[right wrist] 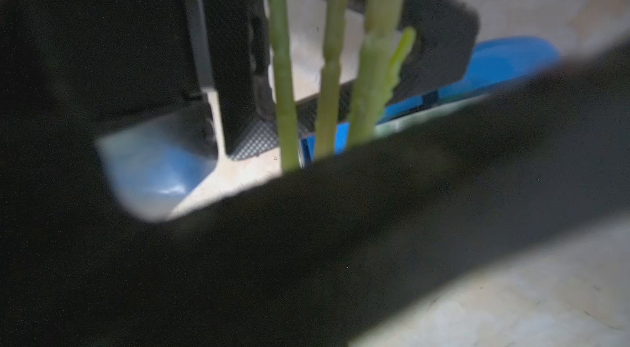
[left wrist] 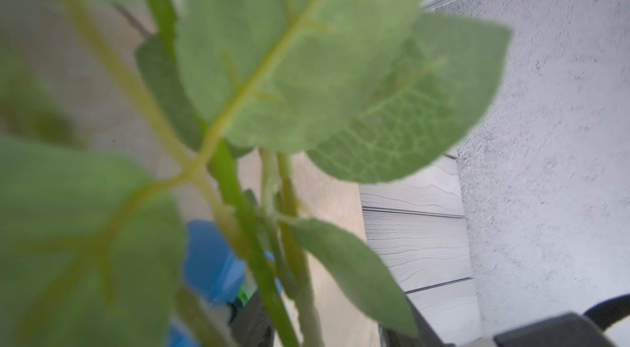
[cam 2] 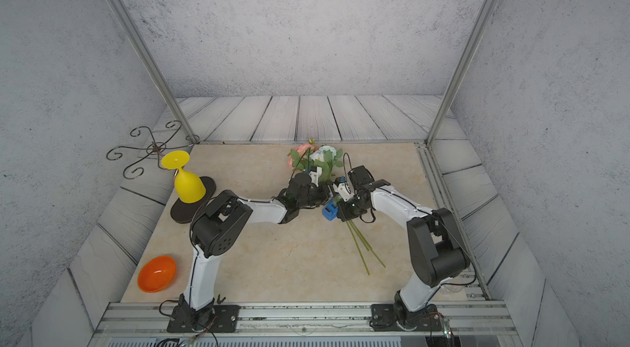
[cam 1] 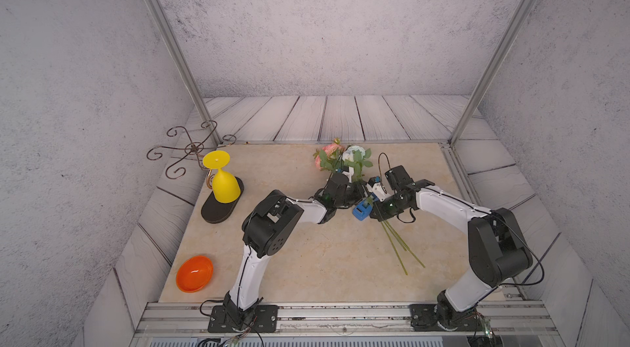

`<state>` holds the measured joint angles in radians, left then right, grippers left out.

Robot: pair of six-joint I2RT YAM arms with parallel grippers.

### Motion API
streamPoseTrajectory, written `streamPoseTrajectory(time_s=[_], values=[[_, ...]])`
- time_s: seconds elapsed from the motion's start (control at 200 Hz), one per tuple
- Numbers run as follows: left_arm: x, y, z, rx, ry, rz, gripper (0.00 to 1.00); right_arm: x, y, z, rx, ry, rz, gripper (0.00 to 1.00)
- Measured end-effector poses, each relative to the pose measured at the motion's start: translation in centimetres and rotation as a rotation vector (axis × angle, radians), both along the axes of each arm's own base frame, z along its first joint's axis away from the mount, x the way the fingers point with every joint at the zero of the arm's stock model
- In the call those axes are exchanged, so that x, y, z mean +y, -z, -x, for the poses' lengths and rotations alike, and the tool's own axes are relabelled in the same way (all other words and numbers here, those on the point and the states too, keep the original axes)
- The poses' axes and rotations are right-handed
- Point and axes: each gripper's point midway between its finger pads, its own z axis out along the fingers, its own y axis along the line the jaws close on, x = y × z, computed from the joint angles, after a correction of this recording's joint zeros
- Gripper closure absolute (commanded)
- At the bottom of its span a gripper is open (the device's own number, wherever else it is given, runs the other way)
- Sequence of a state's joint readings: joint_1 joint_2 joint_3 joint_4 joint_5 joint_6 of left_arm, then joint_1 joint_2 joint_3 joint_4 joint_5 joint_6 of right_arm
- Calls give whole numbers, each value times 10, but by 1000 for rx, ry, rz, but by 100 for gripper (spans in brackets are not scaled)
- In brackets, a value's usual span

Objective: Wrap bouquets with tape
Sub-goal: Wrap the tape around the bouquet.

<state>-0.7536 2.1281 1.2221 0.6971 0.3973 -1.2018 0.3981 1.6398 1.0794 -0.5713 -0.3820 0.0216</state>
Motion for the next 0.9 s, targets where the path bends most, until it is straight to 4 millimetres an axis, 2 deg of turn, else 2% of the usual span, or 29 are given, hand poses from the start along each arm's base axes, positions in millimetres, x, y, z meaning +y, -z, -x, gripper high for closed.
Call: streamPoseTrajectory(time_s=[0.04,0.08,0.125,0.165,0.285,0.465,0.53,0.56,0.626,0.646,0.691,0.816,0.901], values=[[0,2,1,13,-1,-5,89,-1,0,-2,-13,0,21,100],[-1,3,1,33,-5,2,100,-2,1,-2,-21,1,38,100],[-3,-2,-1,51,-8,21,100,-3,2,-3,-27,6,58,100],[-5,-5,-1,47,-9,27,100,-4,3,-5,-37,13,71,96],[-5,-9,-4,33,-17,33,100,-3,1,-8,-51,21,65,71],[-5,-8,0,35,-15,49,100,2,0,-7,-35,68,-27,46],[-5,-10,1,20,-12,62,100,-5,0,-2,-19,109,-83,41],[-6,-12,0,10,-11,71,100,-10,-2,0,-14,139,-113,30],[-6,-18,-1,-16,-10,92,100,-22,-11,1,-18,200,-175,28],[-7,-20,-1,-22,-10,97,100,-25,-15,1,-26,212,-191,15],[-7,-23,-2,-39,-9,113,100,-31,-24,0,-45,245,-227,7],[-10,-27,-4,-85,0,156,100,-31,-51,-1,-102,248,-313,5],[-11,-27,-3,-108,14,174,100,-25,-66,-2,-138,222,-372,9]])
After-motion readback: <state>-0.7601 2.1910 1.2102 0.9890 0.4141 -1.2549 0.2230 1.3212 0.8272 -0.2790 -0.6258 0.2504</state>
